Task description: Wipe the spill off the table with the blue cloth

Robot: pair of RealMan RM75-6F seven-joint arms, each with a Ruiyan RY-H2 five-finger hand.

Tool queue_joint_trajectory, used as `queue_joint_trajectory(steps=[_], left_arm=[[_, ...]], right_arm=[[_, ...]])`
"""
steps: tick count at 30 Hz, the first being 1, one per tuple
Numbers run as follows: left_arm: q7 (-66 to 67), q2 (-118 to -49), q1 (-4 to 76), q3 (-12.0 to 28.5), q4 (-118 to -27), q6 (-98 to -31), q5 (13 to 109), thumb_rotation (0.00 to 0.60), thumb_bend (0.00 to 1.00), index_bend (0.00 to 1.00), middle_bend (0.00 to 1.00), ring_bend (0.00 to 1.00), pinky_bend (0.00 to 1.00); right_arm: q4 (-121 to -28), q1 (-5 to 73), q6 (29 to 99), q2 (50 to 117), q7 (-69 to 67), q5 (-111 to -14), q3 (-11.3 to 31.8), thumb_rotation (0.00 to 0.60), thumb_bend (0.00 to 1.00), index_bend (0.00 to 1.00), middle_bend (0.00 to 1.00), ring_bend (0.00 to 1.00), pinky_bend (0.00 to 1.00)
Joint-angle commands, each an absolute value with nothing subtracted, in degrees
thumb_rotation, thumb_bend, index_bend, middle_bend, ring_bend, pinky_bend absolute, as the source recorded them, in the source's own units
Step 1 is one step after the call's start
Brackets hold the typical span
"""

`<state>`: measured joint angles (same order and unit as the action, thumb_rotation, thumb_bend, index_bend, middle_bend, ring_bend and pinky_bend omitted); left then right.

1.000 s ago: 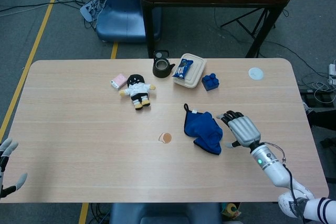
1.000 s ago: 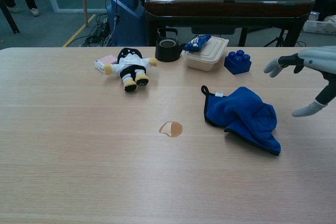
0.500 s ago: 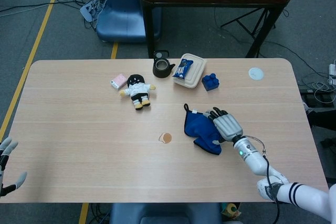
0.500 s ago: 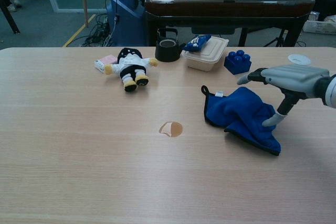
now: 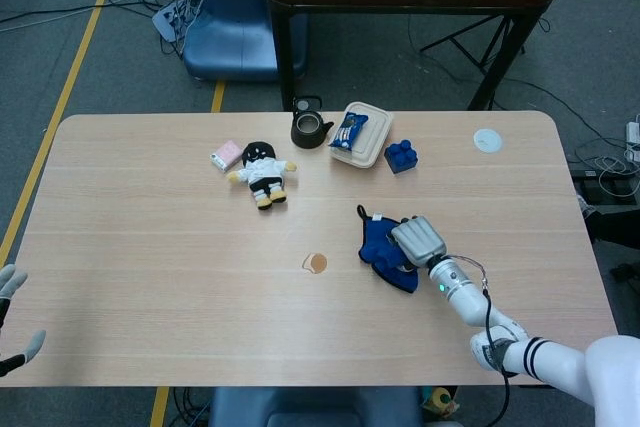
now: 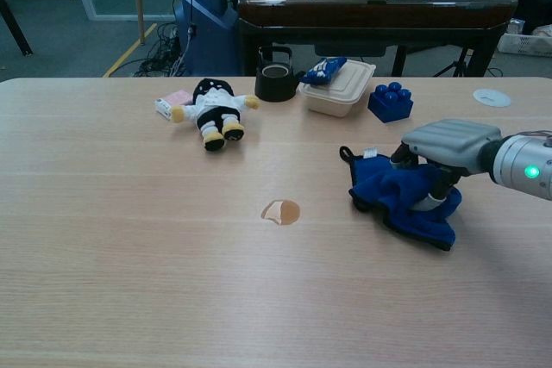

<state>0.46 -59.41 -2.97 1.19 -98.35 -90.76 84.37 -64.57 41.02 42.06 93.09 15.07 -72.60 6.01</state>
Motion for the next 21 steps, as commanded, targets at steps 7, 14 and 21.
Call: queue_joint_trajectory(steps=[7, 14, 21], left_arm=[[-0.02, -59.24, -3.12, 1.19, -98.13, -90.97, 84.59, 0.6, 0.25, 0.12, 0.06, 0.04, 0.07], [-0.33, -59.13, -3.34, 1.09, -98.08, -91.34, 84.99, 0.6, 0.25, 0.12, 0.06, 0.04, 0.07], [-0.58, -58.83, -3.76, 0.98, -98.24, -91.85, 85.11, 0.6, 0.25, 0.12, 0.06, 0.04, 0.07]], right_arm=[[-70.98, 40.6, 49.85, 89.5, 7.18, -77.05, 8.78, 0.6, 0.56, 0.79, 0.65, 0.6, 0.77], [-80.22, 42.0, 53.36, 85.75, 6.1, -79.24, 11.71, 0.6, 0.56, 0.79, 0.66, 0.61, 0.78], [-86.15, 45.63, 53.53, 87.2, 7.64, -79.42, 14.8, 0.6, 0.56, 0.79, 0.66, 0.61, 0.78]])
